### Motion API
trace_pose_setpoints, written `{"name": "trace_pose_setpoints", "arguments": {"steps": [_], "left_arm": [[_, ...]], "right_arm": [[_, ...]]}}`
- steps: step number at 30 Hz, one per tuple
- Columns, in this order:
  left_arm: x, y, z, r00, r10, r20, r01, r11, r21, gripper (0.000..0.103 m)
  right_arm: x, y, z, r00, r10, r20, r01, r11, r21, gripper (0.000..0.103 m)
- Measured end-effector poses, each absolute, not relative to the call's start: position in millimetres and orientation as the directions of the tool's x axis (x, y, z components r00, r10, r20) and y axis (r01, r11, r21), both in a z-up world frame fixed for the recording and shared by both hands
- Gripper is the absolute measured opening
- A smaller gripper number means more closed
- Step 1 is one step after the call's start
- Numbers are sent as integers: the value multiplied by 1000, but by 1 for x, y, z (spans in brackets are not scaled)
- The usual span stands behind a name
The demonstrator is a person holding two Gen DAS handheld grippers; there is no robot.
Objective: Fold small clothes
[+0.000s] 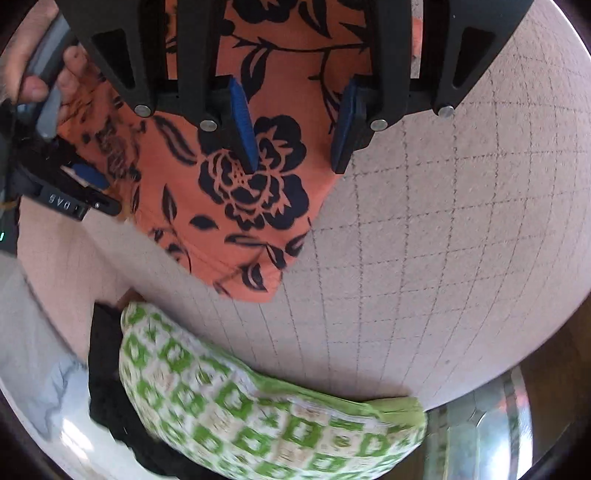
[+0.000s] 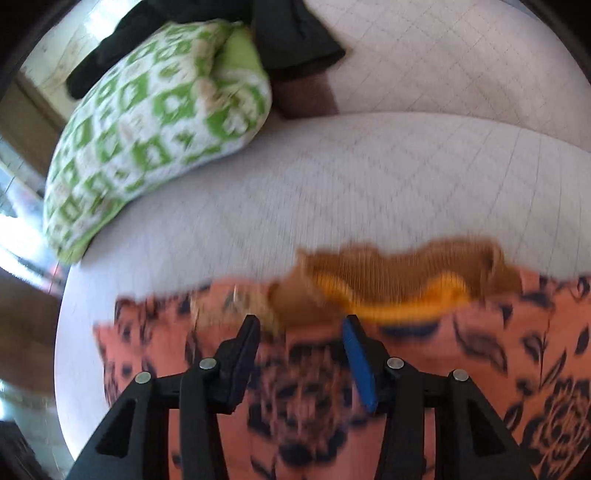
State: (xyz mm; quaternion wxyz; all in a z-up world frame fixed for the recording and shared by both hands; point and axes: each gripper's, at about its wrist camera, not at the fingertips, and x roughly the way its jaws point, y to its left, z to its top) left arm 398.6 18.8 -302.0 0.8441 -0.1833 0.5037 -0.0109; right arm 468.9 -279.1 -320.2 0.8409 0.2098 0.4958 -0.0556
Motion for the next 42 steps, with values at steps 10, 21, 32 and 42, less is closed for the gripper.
{"name": "trace_pose_setpoints", "arguments": {"steps": [10,21,32,42], "left_arm": [[391,47,-283,529,-157,-834,-172,943,-286,42],[381,-23,-313,452,-39,-891,2,999,-42,45],[311,41,-297,448,-236,-862,-168,925,-341,45],[284,24,-316,435,-337,-835,-210,864,-458,74]], "right_arm": [[399,-242,-261,561,253,-788,93,927,364,50],[275,-252,-318,449,229,-864,146,935,324,46],[135,-398,-330,693,371,-618,455,440,774,76],[127,-420,-373,756,363,-545,514,187,837,83]]}}
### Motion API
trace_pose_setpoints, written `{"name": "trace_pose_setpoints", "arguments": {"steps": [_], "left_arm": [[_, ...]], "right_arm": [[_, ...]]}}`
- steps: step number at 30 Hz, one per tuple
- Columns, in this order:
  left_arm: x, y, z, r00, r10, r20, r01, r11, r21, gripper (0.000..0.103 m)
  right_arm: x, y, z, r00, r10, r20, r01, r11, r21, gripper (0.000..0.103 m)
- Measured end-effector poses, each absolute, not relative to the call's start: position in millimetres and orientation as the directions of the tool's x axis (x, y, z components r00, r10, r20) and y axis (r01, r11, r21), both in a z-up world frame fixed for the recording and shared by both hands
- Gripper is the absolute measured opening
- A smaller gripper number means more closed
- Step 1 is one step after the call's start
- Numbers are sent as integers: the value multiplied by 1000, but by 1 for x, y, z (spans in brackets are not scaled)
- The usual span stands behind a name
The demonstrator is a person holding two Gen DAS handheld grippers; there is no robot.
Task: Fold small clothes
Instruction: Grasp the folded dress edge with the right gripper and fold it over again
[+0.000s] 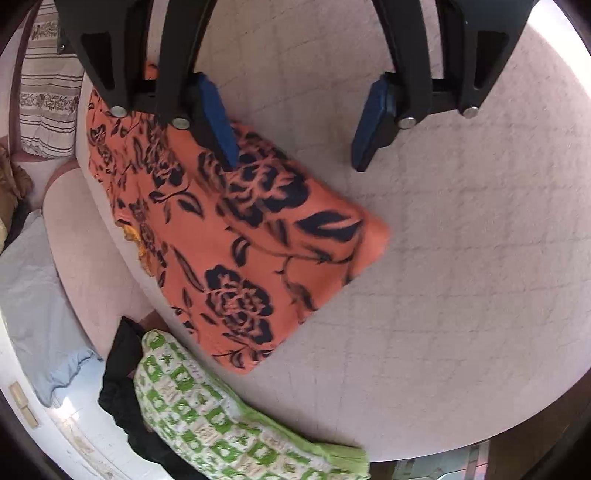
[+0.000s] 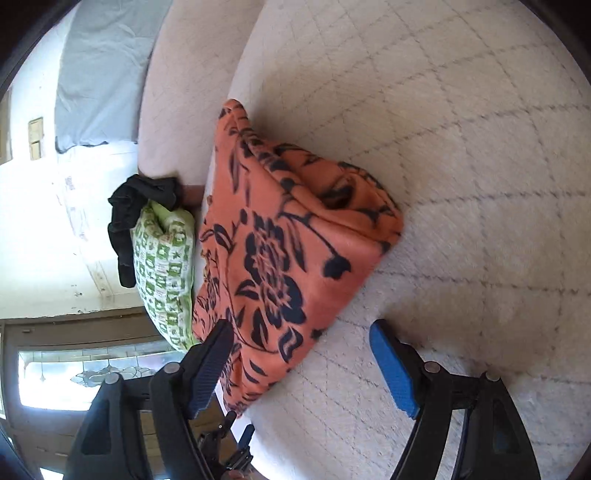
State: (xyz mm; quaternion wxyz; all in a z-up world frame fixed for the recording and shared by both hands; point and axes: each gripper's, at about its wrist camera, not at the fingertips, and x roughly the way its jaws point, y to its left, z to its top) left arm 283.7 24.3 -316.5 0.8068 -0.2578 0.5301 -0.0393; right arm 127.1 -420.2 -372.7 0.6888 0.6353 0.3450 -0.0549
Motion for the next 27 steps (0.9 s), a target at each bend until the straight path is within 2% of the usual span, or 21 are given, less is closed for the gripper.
{"name": "trace_pose_setpoints", "arguments": {"steps": [3,6,8,9,10,11,12,13,14,15,20,27], "left_arm": [[306,15,-321,465,-338,-818,-232,845,-482,91],[320,8,-322,509,-318,-800,-215,853,-475,91],[326,8,-323,546,-329,-771,-235,823,-517,91],[326,9,-323,558,-351,-752,-234,803,-549,88],[329,10,-324,563,-383,-733,-226,782,-582,78],[331,11,-327,556,-411,-722,-224,763,-607,51],[334,12,-331,541,-420,-729,-228,761,-608,31],[336,11,-334,529,-419,-738,-226,768,-599,28],[337,10,-336,530,-417,-739,-219,774,-594,26],[337,7,-335,548,-406,-731,-211,779,-591,24],[335,4,-322,592,-411,-694,-140,795,-590,19],[298,21,-295,633,-451,-630,-47,789,-612,18]], "right_arm": [[140,-423,-373,777,327,-538,500,198,843,84],[150,-429,-374,821,277,-500,467,177,866,85],[153,-435,-377,852,235,-468,445,148,883,85],[157,-438,-378,863,215,-457,435,142,889,85],[158,-441,-378,872,200,-447,425,145,894,85],[165,-442,-377,880,188,-437,411,160,897,85],[174,-441,-375,879,183,-441,407,194,892,82],[181,-440,-373,873,182,-453,409,234,882,72],[190,-437,-373,860,191,-473,415,275,867,42],[201,-435,-376,841,208,-500,432,299,851,30],[203,-426,-361,814,130,-567,470,427,773,19],[164,-402,-312,828,51,-558,432,576,694,17]]}}
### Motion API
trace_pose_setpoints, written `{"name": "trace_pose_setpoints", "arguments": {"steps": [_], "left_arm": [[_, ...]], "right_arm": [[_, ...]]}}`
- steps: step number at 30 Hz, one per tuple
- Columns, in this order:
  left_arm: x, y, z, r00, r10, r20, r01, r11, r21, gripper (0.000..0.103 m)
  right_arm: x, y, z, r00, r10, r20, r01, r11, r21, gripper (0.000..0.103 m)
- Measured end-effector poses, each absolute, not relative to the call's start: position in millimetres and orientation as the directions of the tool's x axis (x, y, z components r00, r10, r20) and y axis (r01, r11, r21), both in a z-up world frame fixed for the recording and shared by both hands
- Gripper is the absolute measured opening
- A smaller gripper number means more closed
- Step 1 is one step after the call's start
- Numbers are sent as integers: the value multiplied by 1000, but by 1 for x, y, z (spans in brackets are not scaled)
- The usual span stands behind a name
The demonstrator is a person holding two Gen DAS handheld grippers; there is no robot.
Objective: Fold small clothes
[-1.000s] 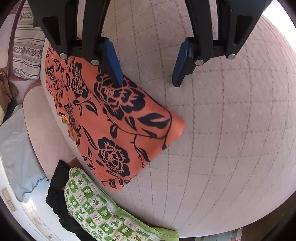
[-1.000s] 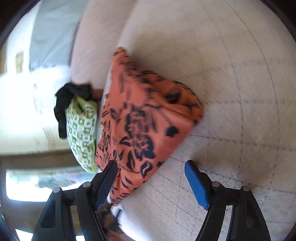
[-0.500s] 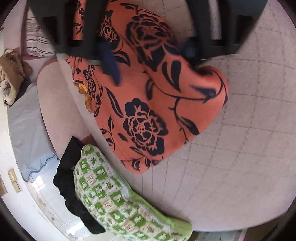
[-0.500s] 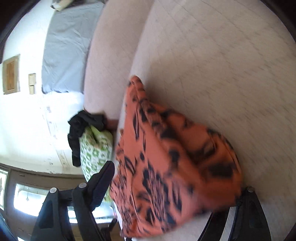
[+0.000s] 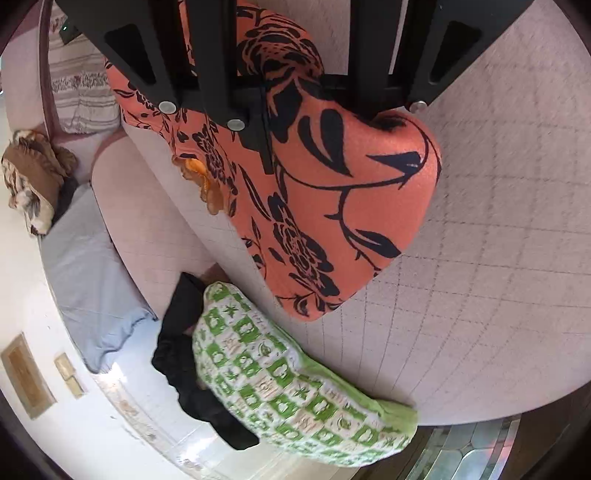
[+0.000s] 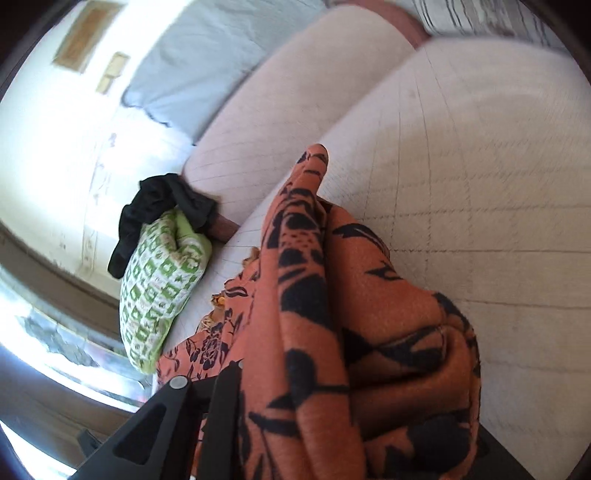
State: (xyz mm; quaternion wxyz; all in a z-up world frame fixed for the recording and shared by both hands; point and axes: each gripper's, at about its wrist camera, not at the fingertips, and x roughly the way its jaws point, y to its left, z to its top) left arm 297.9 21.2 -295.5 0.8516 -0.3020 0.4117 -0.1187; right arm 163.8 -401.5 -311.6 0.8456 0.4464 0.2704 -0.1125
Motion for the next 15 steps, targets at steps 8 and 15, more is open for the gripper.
{"name": "trace_pose_setpoints", "arguments": {"steps": [8,15], "left_arm": [[231,49,-326,546,-415,-728,-86,836,-542,21],[244,86,-344,511,-513,-690,-186,718,-671,36]], "right_arm": [[110,-386,-337,704,176,-688,530,515,673,22],[56,-408,-329,689,173,-704,610,387,692,68]]}}
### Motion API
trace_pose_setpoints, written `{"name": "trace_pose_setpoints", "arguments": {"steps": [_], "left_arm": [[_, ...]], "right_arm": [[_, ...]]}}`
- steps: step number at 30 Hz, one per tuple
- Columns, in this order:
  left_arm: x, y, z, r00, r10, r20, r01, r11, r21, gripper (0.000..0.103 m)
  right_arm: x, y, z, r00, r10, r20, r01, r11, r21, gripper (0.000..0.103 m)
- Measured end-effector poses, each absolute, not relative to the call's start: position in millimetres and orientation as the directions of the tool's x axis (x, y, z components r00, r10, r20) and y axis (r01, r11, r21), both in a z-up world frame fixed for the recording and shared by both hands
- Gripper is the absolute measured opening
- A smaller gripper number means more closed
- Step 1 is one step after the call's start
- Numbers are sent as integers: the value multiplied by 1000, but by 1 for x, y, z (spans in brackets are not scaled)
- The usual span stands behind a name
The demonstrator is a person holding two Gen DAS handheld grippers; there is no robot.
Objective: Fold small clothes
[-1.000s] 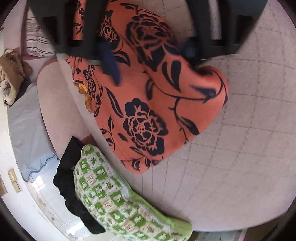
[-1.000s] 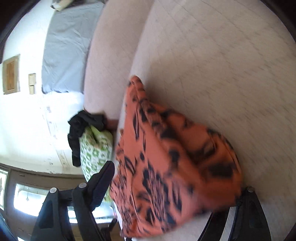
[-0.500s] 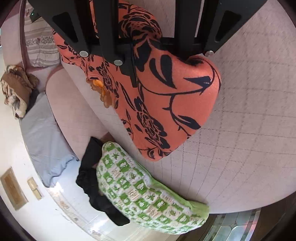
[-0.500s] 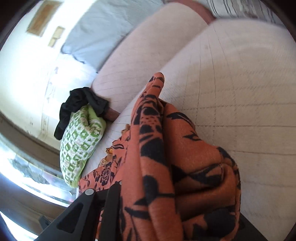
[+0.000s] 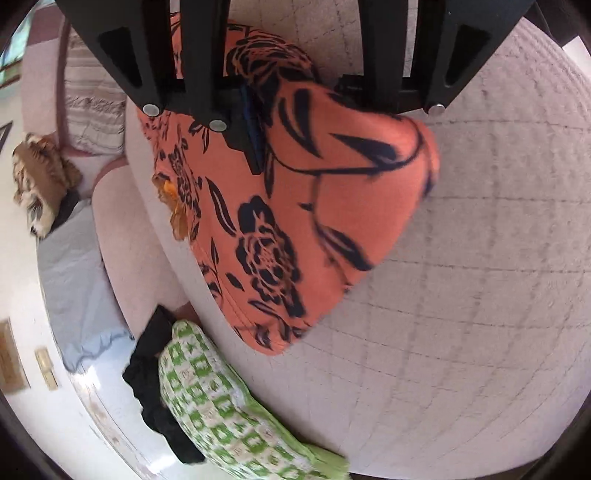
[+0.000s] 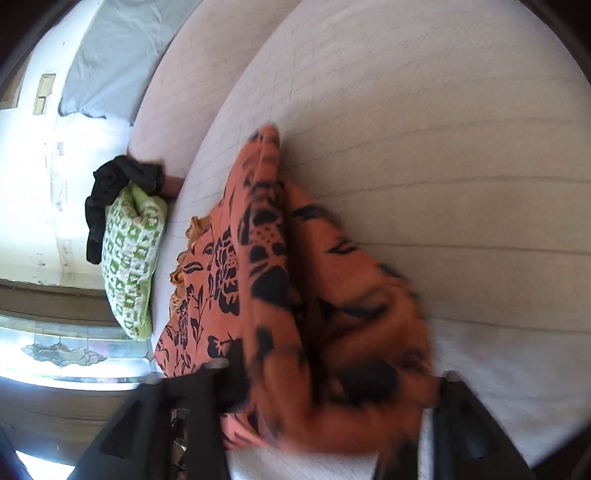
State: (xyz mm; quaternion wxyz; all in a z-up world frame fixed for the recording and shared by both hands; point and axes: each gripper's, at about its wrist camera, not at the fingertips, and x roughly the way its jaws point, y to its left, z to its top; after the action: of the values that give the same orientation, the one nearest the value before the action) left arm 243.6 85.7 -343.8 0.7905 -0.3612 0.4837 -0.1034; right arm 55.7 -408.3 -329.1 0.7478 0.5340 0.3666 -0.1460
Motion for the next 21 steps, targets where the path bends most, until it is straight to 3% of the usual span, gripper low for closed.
{"name": "trace_pose_setpoints", "arguments": {"steps": [4,7,8,11,15,21], "left_arm": [[235,120,-344,573,-461,-677,-293,657,-695,43],[228,126,-342,581,-423,-695,-304,680,-668,45],[224,127,-341,580,-415,-701,-304,688,-659,45],[204,129,-338,595,-407,-693,-301,687,-661,47],[180,130,-338,611,-441,-657,-280,657,-700,63],[192,111,-344,572,-491,-657,-216,682,-698,70]], "right_arm": [[13,-420,-286,697,-37,-716,640,482,598,70],[12,-415,-255,743,-67,-666,570,586,576,65],[20,-404,-245,753,-53,-656,531,638,558,55],[61,-359,-229,767,54,-640,387,757,527,41],[125,-295,-240,709,213,-672,254,812,525,39],[185,-243,-290,543,362,-758,168,837,521,39]]}}
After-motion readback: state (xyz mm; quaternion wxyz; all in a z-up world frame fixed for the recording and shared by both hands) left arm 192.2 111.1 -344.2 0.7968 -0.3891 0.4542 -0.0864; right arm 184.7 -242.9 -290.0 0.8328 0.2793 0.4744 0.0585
